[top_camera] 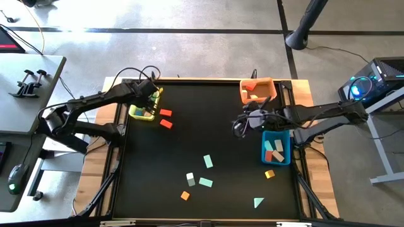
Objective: Sort blocks by size
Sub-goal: Put the pink square block into the yellow bin, then put the yellow triangle block into the orange bin
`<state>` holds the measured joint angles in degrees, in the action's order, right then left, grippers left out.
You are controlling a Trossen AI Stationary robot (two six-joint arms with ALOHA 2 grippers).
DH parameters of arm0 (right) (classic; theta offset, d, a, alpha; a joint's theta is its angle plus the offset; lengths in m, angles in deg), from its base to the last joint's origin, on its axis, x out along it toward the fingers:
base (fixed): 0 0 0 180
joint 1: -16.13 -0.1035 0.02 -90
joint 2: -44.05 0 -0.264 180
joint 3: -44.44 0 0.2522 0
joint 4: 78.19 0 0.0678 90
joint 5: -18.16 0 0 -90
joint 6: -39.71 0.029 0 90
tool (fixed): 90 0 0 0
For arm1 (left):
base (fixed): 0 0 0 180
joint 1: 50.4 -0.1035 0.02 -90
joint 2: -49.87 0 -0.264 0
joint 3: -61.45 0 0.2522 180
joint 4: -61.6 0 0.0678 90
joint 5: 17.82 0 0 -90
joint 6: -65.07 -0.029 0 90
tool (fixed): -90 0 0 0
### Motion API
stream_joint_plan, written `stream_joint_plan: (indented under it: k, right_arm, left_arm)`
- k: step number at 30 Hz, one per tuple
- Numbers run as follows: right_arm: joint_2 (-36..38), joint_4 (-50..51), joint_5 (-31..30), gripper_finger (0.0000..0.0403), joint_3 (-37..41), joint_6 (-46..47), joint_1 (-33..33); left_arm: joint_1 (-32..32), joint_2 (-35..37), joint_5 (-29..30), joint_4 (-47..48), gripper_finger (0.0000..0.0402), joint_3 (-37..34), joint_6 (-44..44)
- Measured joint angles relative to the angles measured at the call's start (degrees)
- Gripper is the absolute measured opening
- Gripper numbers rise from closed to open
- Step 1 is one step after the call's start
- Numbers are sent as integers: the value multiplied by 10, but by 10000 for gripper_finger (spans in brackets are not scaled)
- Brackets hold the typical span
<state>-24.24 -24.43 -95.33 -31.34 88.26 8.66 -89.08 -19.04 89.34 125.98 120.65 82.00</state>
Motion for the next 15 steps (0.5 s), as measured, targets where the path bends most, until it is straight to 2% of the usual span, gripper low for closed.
stream_joint_plan:
  k: [3, 7, 12, 15]
  right_arm:
    - [0, 48, 90, 232, 0, 69, -5]
    - [-6, 113, 213, 239, 0, 199, -43]
    - [-33, 151, 369, 240, 0, 329, -133]
    - [-55, 159, 414, 240, 0, 396, -199]
  left_arm:
    - [-19, 1, -17, -17, 220, 0, -27]
    - [-26, 1, -23, -19, 221, 18, -46]
    - [-25, 1, -57, -38, 221, 50, -58]
    - [-23, 1, -106, -65, 221, 63, -80]
